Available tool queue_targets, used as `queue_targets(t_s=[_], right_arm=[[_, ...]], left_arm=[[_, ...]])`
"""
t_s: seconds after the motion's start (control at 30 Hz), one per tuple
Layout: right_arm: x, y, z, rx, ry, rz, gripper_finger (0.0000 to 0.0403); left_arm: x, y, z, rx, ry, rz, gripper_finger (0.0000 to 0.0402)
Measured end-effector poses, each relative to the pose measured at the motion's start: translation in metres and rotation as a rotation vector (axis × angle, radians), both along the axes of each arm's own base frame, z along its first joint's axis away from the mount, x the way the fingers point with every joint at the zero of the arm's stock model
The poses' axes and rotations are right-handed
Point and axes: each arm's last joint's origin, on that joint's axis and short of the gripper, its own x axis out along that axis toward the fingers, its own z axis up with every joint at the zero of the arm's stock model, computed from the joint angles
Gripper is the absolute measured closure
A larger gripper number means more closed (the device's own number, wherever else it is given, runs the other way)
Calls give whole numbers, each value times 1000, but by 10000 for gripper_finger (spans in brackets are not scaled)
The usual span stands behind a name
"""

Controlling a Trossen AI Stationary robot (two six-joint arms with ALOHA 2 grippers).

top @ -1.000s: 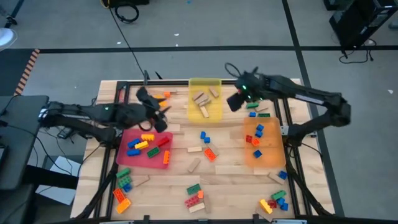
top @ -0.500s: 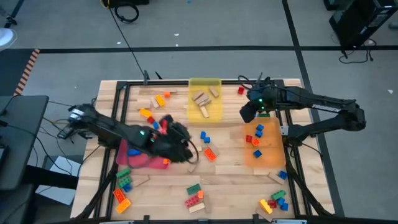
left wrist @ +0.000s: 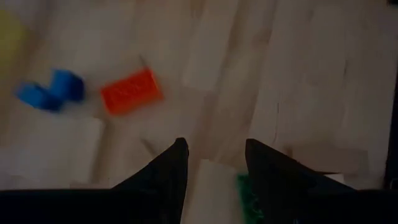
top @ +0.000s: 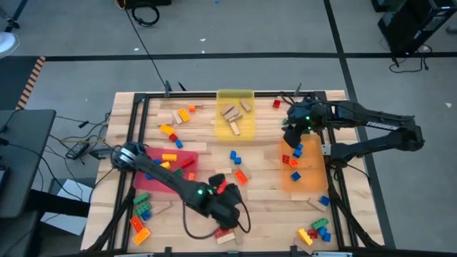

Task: Sort blocks by size
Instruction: Put the 3 stud green game piece into the pink bin

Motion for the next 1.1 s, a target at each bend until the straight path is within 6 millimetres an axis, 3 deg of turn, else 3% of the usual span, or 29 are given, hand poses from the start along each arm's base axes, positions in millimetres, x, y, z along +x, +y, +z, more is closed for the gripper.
queue_targets(t_s=[0.2,0.47,0.73,0.97,1.1], right_arm=[[-4,2,2,-12,6,32,208],[-4,2,2,-20,9,44,209],[-4,2,2,-17,9,40,209],[-4,2,2,-15,9,38,209],[-4,2,2,-16,4,38,209]], left_arm=[[6,-8,-27,-163,137,-4,233],[6,-5,-30,-216,118,169,233],[7,-5,-30,-235,107,197,233],[7,-3,-30,-244,102,244,186],[6,-5,-30,-216,135,128,160]])
